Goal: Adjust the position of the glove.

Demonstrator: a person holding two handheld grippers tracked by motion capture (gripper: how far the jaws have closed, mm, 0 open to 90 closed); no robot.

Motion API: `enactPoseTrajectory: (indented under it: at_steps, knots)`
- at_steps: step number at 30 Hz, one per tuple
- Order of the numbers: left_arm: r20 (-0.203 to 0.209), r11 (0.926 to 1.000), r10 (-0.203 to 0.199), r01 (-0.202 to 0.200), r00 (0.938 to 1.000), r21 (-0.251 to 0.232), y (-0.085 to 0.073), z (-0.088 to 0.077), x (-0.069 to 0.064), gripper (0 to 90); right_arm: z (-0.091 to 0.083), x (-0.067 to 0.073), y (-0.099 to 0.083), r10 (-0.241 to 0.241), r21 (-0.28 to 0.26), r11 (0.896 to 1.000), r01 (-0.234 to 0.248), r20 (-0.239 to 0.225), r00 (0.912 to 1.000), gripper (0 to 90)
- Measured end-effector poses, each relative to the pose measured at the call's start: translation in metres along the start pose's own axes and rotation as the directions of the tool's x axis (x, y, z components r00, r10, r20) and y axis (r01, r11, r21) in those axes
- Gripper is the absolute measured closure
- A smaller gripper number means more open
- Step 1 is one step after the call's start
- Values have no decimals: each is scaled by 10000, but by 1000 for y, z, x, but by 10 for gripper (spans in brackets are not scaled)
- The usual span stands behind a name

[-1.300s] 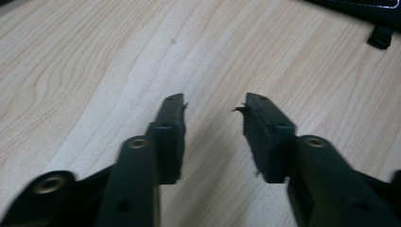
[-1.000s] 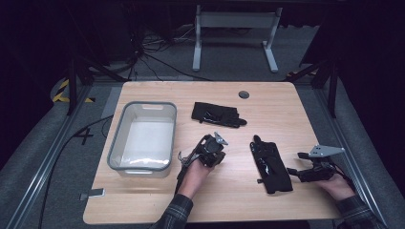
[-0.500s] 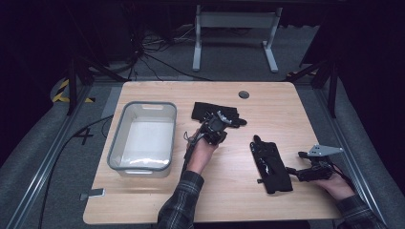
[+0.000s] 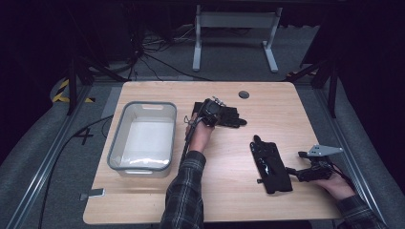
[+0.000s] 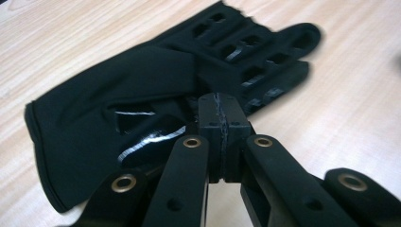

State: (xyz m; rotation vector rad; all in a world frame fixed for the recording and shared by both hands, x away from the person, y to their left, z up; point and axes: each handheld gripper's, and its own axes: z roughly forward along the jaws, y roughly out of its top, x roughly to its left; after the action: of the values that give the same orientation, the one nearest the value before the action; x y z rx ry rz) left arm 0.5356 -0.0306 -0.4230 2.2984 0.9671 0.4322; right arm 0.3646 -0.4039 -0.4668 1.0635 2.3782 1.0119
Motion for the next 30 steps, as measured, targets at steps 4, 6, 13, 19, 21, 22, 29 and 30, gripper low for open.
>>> enactPoseTrajectory:
  at_steps: [4,6,13,19,21,22,29,30]
  knots:
    - [-26,9999,-35,35,10000,151,1,11,5,898,0,0,0,-19,2,10000,19,-7,10000,102]
    - [-50,9994,-19,21,10000,359,-1,19,6,898,0,0,0,-37,5,10000,37,-13,10000,102]
    - [13,9985,-78,78,10000,546,-4,27,4,899,0,0,0,-43,6,10000,43,-17,10000,103]
    - [156,9990,-166,159,9997,426,-13,21,-2,900,0,0,0,-49,8,10000,49,-19,10000,102]
    - [245,9992,-289,282,9993,292,-19,17,-5,900,0,0,0,-46,10,10000,46,-20,10000,102]
    - [246,9992,-349,344,9991,218,-22,16,-7,900,0,0,0,-44,9,10000,45,-17,10000,102]
    - [204,9991,-358,353,9992,254,-37,2,-20,900,0,0,0,-43,11,10000,43,-15,10000,102]
    - [196,9991,-331,326,9993,267,-38,1,-22,900,0,0,0,-44,11,10000,44,-13,10000,102]
